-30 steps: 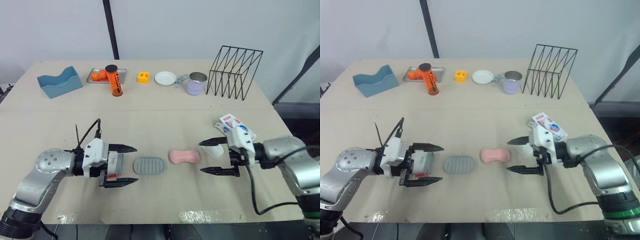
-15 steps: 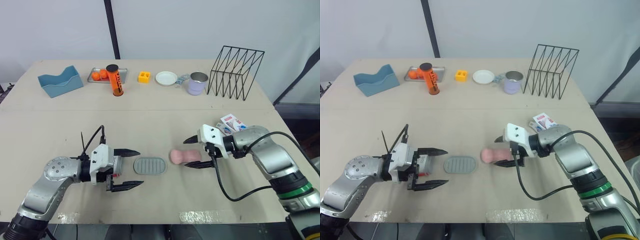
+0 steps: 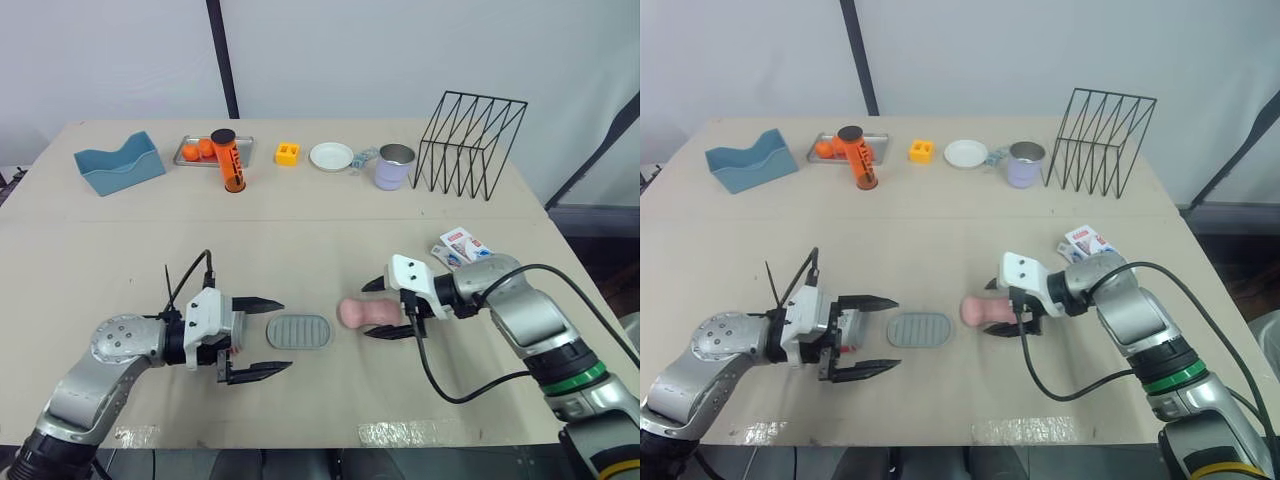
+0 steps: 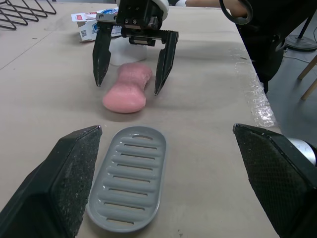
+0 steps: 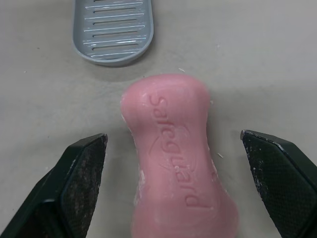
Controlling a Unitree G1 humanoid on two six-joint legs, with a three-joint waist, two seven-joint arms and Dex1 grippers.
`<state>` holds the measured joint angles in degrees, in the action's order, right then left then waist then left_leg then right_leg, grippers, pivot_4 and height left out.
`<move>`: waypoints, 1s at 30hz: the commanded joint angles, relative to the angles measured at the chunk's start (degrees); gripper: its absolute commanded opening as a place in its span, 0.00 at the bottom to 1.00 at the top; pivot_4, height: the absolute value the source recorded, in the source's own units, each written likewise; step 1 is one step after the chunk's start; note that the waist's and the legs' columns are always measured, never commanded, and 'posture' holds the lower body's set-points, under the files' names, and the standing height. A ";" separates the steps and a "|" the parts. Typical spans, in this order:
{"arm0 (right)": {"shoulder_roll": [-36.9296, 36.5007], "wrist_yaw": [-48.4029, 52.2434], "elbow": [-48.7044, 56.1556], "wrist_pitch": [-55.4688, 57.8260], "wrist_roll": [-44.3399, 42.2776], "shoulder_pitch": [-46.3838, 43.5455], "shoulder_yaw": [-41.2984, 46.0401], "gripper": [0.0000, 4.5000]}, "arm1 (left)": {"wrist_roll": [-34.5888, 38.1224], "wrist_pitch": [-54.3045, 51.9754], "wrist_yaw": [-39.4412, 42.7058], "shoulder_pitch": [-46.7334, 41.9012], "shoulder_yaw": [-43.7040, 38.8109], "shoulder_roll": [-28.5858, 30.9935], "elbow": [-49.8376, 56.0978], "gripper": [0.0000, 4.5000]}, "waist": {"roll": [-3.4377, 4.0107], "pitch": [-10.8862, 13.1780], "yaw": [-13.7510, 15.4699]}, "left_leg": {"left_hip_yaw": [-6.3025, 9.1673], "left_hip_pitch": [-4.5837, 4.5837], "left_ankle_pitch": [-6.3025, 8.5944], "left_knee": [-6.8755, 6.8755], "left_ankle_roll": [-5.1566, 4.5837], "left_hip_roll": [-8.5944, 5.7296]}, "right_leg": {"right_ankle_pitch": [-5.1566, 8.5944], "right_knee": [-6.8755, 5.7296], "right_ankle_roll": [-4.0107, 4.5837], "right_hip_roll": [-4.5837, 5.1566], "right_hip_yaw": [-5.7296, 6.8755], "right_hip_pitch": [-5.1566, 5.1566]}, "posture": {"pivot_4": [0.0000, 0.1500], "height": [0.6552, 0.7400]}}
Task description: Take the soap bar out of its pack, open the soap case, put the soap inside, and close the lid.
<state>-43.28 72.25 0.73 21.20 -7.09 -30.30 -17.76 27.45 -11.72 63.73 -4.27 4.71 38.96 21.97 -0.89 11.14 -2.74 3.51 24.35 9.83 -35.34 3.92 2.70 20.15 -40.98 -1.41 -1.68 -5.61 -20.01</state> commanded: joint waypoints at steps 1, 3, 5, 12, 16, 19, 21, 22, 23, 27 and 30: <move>0.02 -0.03 0.92 -0.73 0.70 -1.08 0.03 1.00 | 0.33 -0.10 -0.30 -0.65 0.08 -0.18 2.00 1.00 | 0.00 0.00 0.00 | 0.00 0.00 0.00 0.00 0.00 0.00 | 0.00 0.00 0.00 0.00 0.00 0.00 | 1.00 1.00; 0.12 -0.02 0.83 -1.10 1.16 -1.04 -0.09 1.00 | 0.35 -0.18 -0.37 -0.72 0.20 -0.23 2.02 1.00 | 0.00 0.00 0.00 | 0.00 0.00 0.00 0.00 0.00 0.00 | 0.00 0.00 0.00 0.00 -0.01 0.00 | 1.00 1.00; 0.33 -0.07 0.86 -1.33 1.35 -1.05 -0.10 1.00 | 0.39 -0.28 -0.49 -0.70 0.29 -0.27 2.10 1.00 | 0.00 0.00 0.00 | 0.00 0.00 0.00 0.00 0.00 0.00 | 0.00 0.00 0.00 0.00 0.00 0.00 | 1.00 1.00; 1.04 0.28 0.59 -2.22 2.17 -1.45 -0.35 1.00 | 0.46 -0.69 -0.85 -0.50 0.64 -0.19 2.54 1.00 | 0.00 0.00 0.00 | 0.00 0.00 0.00 0.00 0.00 0.00 | 0.01 0.00 -0.01 0.00 0.00 0.00 | 1.00 1.00; 1.07 0.56 0.49 -2.57 2.80 -1.01 -0.74 0.88 | 0.53 -1.08 -0.98 -0.23 0.61 0.02 2.94 1.00 | 0.00 0.00 0.00 | 0.00 0.00 0.00 0.01 0.00 0.00 | 0.01 0.01 -0.02 0.00 -0.01 0.00 | 1.00 1.00; 1.06 0.53 0.27 -2.93 3.20 -0.64 -0.96 0.64 | 0.54 -1.28 -1.04 -0.10 0.56 0.12 3.11 1.00 | 0.00 0.00 0.00 | 0.00 0.00 0.00 0.01 0.00 0.00 | 0.01 0.00 -0.02 0.00 -0.01 0.00 | 1.00 1.00; 0.92 0.56 0.21 -3.12 3.31 -0.48 -1.09 0.45 | 0.54 -1.41 -1.10 0.00 0.55 0.16 3.26 1.00 | -0.01 0.00 0.00 | 0.00 0.00 0.00 0.01 0.01 0.00 | 0.01 0.01 -0.02 0.00 -0.01 0.00 | 1.00 1.00; 0.85 0.58 0.17 -3.25 3.36 -0.40 -1.14 0.37 | 0.54 -1.44 -1.10 0.04 0.53 0.19 3.28 1.00 | -0.02 0.00 0.00 | 0.00 -0.01 0.00 0.01 0.00 0.00 | 0.01 0.01 -0.03 0.00 -0.01 0.01 | 1.00 1.00; 0.80 0.59 0.16 -3.36 3.39 -0.32 -1.16 0.37 | 0.54 -1.46 -1.11 0.08 0.52 0.20 3.31 1.00 | -0.02 0.00 0.00 | 0.00 -0.01 0.00 0.01 0.01 0.01 | 0.01 0.01 -0.03 -0.01 0.00 0.00 | 1.00 1.00; 0.42 0.83 0.22 -3.88 3.73 -0.09 -1.23 0.37 | 0.49 -1.38 -0.97 -0.02 0.33 0.32 2.89 1.00 | -0.02 0.00 0.00 | 0.00 -0.01 0.00 0.01 0.01 0.01 | 0.02 0.01 -0.03 0.00 -0.01 0.01 | 1.00 1.00; 0.37 1.07 0.44 -3.92 3.70 -0.25 -1.03 0.37 | 0.47 -1.25 -0.74 -0.03 0.26 0.42 2.61 1.00 | -0.02 0.00 0.00 | 0.00 -0.01 0.00 0.01 0.01 0.00 | 0.02 0.01 -0.03 0.00 -0.01 0.01 | 1.00 1.00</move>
<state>-42.26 72.87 0.36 17.63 -3.45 -30.41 -19.01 27.47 -13.04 62.92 -4.43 5.80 38.92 23.13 -0.92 11.13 -2.74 3.51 24.34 9.84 -35.33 3.93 2.70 20.17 -40.97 -1.44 -1.69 -5.61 -20.00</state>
